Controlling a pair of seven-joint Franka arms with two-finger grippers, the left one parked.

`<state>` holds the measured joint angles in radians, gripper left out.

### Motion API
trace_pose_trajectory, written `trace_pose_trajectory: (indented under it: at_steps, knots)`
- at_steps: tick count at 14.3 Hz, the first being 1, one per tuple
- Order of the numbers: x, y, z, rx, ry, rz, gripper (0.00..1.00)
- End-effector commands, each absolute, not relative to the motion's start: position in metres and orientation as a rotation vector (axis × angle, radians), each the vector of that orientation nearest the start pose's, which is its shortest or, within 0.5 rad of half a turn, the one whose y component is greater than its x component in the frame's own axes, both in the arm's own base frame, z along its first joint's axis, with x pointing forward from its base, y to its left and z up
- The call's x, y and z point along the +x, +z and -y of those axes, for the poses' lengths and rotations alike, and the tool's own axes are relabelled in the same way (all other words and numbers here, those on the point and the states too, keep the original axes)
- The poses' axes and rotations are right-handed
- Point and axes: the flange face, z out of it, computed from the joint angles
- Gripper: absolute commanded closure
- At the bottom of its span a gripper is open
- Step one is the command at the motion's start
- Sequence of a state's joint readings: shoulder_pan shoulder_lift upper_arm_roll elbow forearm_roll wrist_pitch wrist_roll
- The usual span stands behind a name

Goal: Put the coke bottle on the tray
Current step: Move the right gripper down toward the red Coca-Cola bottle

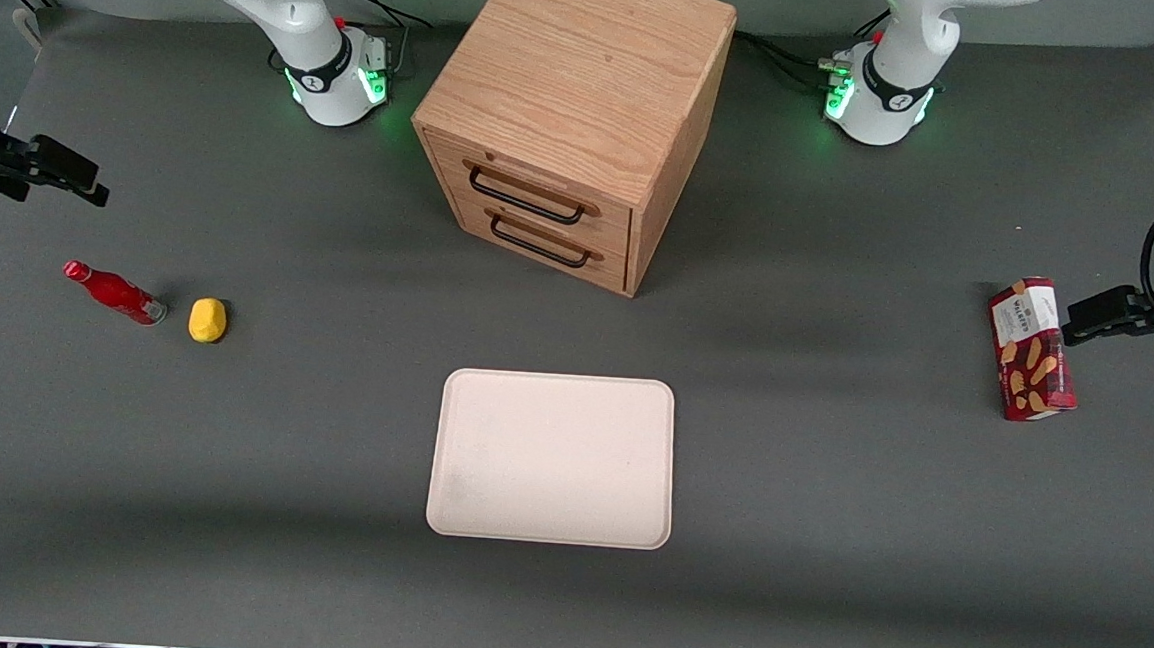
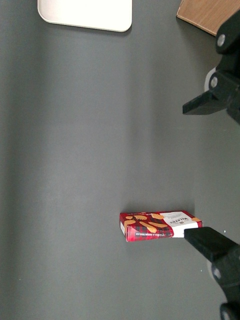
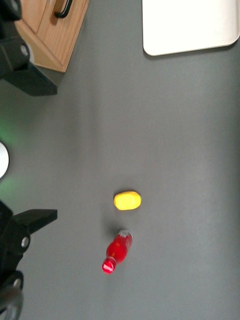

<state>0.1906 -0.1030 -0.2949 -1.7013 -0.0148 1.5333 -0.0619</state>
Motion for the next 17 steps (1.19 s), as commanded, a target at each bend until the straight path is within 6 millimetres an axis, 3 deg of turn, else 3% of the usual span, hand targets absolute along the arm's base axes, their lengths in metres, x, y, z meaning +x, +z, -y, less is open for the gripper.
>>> trace_pose_trajectory:
  at_steps: [1, 3, 5, 8, 14, 17]
  knots:
    - [0.517, 0.6, 0.13, -3.144, 0.119, 0.03, 0.0]
    - [0.52, 0.586, 0.167, -3.18, 0.127, 0.089, 0.0]
    - [0.519, 0.571, 0.19, -3.207, 0.13, 0.093, 0.0]
    - [0.506, 0.515, 0.228, -3.22, 0.078, 0.132, 0.0]
    - [0.47, 0.397, 0.251, -3.219, -0.005, 0.183, 0.0]
    - [0.466, 0.368, 0.257, -3.241, -0.018, 0.198, 0.0]
